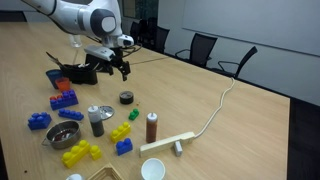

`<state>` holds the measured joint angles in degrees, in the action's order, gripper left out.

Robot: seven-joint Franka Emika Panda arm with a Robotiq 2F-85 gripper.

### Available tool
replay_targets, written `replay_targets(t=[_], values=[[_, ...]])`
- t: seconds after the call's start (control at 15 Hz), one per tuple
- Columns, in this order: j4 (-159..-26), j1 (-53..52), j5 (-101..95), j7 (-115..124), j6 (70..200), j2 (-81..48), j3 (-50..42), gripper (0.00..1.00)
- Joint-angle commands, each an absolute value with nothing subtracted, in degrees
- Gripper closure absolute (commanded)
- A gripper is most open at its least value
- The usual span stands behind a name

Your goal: Move the black masking tape downwards near the edge of the table

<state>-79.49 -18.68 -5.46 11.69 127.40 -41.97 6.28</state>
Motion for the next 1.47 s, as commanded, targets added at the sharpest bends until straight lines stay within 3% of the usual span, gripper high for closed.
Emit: replay_targets(t=[0.0, 0.4, 0.67, 1.4], values=[[-78.94, -19.03, -5.24, 11.63, 127.17, -42.06, 5.93, 0.0], [-78.71, -19.03, -5.27, 11.64, 127.12, -42.08, 5.83, 0.0], [-76.29, -18.49, -2.35, 11.84, 137.28, -46.18, 7.02, 0.0], [-59.27, -19.59, -2.15, 10.4, 143.76, -63.49, 5.74, 0.0]])
